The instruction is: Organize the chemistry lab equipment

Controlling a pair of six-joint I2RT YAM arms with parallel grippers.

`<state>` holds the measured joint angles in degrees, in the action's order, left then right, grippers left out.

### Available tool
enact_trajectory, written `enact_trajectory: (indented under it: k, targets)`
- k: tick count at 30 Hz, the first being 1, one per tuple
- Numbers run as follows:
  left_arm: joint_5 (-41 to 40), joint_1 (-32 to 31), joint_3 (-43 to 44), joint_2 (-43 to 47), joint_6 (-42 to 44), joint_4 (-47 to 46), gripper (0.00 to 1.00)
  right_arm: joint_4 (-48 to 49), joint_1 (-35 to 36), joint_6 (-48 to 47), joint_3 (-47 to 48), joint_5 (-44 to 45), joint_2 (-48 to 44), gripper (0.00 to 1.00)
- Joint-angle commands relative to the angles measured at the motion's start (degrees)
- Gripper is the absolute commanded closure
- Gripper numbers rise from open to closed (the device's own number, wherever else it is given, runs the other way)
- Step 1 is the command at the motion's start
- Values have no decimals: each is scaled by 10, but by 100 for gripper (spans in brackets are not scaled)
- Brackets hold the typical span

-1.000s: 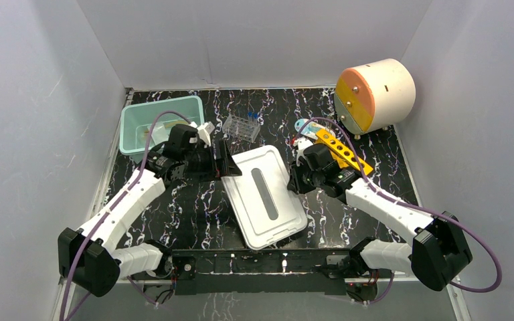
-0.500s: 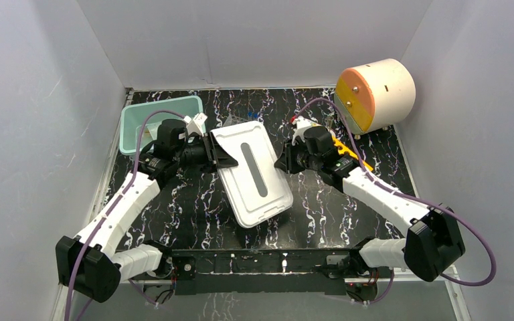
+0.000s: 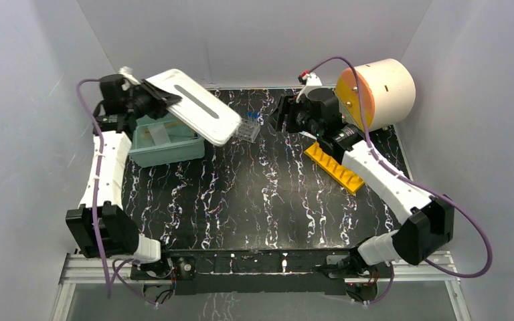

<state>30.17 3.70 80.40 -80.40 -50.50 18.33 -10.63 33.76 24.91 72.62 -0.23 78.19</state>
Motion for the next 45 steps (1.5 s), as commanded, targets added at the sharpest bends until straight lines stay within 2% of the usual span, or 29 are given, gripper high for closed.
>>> enact_trajectory:
  k: [1,7,14,20,23,32,37,38,45]
  targets:
    - [4,113,35,-12,-77,-81,100,1,-2,-3,70,-25,42,28]
    - [-34,186,5,-10,-106,-130,100,-6,-3,-13,107,-44,78,29]
    - [-61,190,-24,-18,-115,-148,100,0,-2,-14,109,-51,91,29]
    - [-33,190,-65,-30,-166,-218,100,2,-2,-8,102,-58,94,29]
    - [-47,190,-93,-23,-174,-209,100,3,-3,-5,99,-62,95,29]
    - [-98,190,-185,18,-220,-158,90,4,-3,-4,93,-76,98,29]
    - [-136,190,-179,37,-213,-87,78,4,-2,-4,89,-86,97,29]
    - [-161,190,-169,50,-211,-46,69,3,-3,-5,86,-89,96,29]
    - [-192,190,-177,78,-223,17,52,5,-3,-8,84,-93,99,29]
